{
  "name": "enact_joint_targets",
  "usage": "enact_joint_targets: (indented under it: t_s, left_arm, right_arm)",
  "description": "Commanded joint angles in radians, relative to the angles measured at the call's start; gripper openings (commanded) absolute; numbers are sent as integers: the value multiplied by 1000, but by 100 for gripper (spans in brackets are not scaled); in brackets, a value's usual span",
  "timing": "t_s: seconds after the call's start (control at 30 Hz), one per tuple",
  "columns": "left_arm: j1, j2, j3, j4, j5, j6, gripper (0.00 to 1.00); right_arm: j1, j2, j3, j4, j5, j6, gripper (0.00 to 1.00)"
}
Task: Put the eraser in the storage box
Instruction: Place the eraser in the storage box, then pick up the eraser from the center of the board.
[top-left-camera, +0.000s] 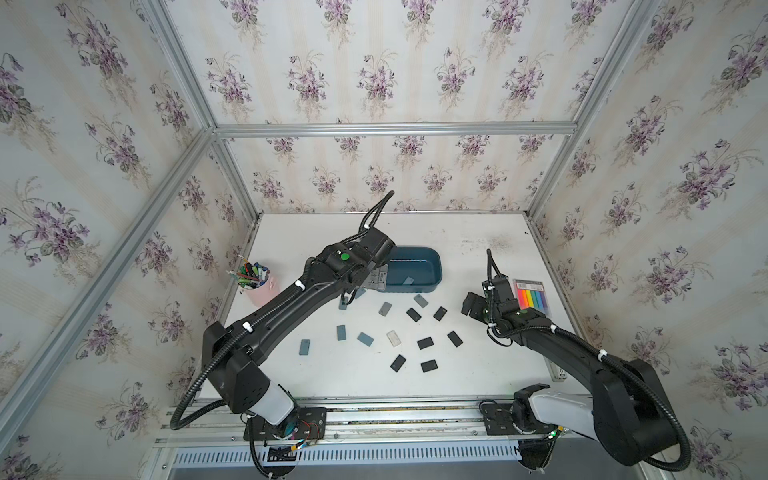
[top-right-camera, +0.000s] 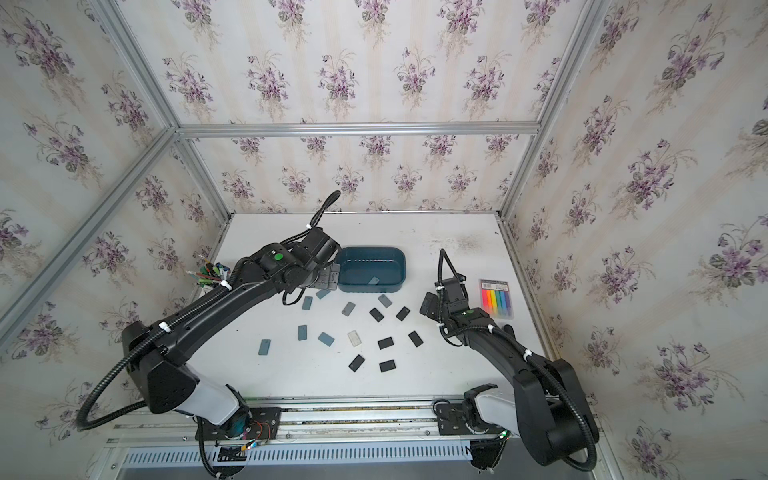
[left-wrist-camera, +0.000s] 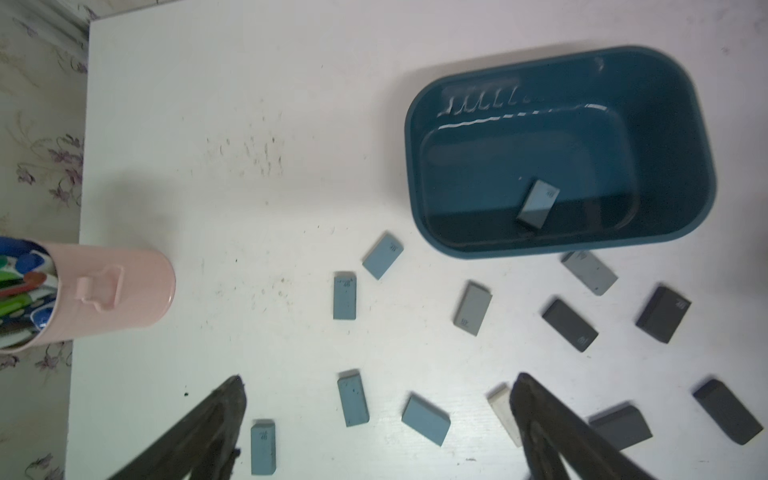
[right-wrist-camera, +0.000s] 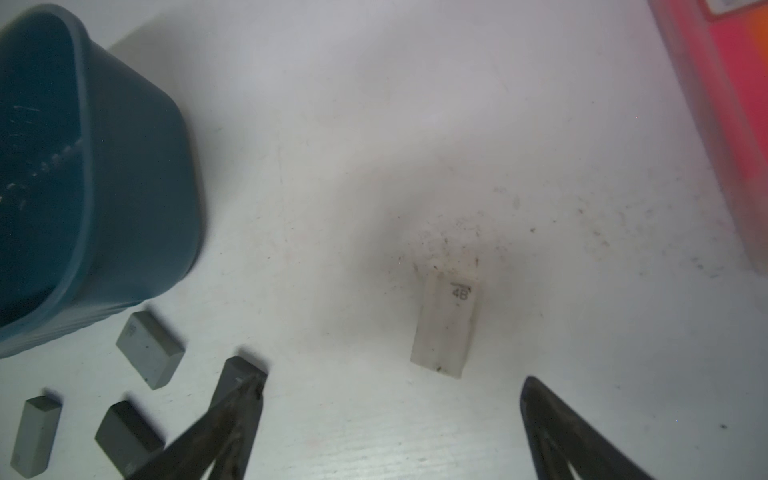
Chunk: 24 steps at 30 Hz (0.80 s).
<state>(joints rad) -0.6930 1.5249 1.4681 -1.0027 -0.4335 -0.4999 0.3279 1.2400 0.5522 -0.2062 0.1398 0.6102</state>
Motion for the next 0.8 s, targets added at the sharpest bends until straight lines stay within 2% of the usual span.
enact_joint_targets:
  t_s: [0.0, 0.3, 0.5, 0.77]
  left_arm:
    - [16, -62, -94, 21, 15, -73, 100]
    - [67, -221, -291, 77, 105, -129, 100]
    - [85, -234, -355, 69, 126, -152, 100]
    - [95, -249, -416, 89, 133, -158, 100]
  right_arm:
    - [0, 40, 23, -25, 12, 27, 94]
    - [0, 156, 58, -62, 56, 34, 83]
    - [0, 205, 75, -50, 85, 27, 72]
    - [-3, 278, 119, -51, 116, 9, 63]
